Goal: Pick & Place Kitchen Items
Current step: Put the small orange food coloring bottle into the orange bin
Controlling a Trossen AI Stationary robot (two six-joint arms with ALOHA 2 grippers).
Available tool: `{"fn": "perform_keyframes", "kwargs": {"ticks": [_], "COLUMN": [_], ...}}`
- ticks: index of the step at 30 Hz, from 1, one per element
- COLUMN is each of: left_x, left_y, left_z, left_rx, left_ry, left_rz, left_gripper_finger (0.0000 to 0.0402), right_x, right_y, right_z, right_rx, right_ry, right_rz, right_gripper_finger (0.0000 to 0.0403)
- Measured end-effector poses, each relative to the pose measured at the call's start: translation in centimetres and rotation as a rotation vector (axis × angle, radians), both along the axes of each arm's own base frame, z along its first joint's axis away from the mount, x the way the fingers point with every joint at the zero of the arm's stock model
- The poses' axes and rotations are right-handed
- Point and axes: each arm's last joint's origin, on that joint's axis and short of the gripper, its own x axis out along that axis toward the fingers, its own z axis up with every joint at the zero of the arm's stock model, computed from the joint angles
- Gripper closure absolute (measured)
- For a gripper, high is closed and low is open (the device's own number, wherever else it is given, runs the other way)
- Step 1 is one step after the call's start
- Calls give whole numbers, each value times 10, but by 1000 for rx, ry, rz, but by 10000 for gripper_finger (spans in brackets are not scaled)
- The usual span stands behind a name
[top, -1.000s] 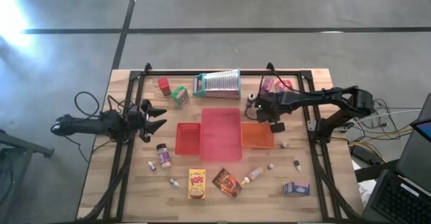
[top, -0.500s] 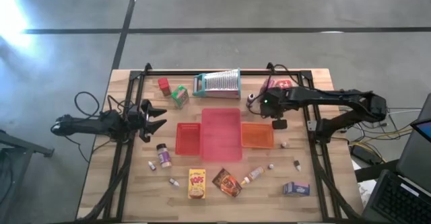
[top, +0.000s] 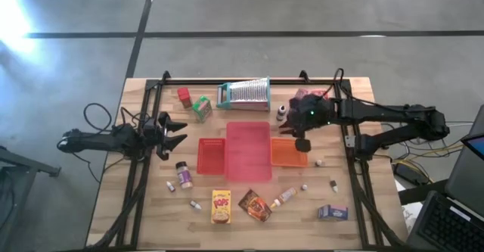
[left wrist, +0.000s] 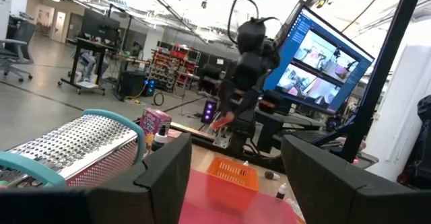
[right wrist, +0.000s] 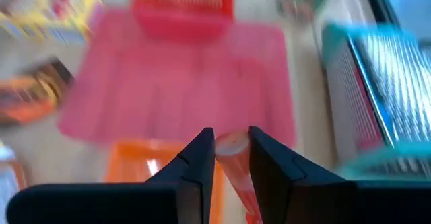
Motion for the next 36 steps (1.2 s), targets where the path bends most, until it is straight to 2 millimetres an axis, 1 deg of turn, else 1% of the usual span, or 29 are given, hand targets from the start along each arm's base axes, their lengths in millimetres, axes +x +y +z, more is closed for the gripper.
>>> {"fn": "perform_keyframes", "kwargs": {"ticks": [6, 8, 12, 14, 20, 28, 30, 32, 36], "left_x": [0, 0, 1, 1, 1, 1, 1, 1, 1], "left_y": [0, 0, -1, -1, -1, -1, -1, -1, -1], "left_z": [1, 1, 0, 1, 1, 0, -1, 0, -1], "left_rx": [-39, -46, -23, -12, -14, -15, -15, -15, -15], "left_ry": [-13, -21, -9, -16, -16, 4, 5, 4, 5], "left_rz": [-7, -8, -21, -28, -30, -37, -37, -37, -37], "left_gripper_finger": [165, 165, 165, 165, 165, 165, 165, 165, 165], "right_x": [15, 17, 18, 18, 11, -14, -21, -28, -39], "right_y": [23, 28, 32, 33, 33, 33, 33, 34, 34], "right_z": [4, 8, 7, 1, -25, -73, -82, -88, -93], "right_rx": [-12, -15, 13, 36, 115, 234, 263, 288, 326], "right_ry": [-201, -259, -298, -291, -259, -114, -89, -75, -45], "right_rz": [94, 112, 113, 104, 55, -52, -77, -99, -133], "right_gripper_finger": [335, 333, 335, 337, 337, 337, 337, 337, 337]}}
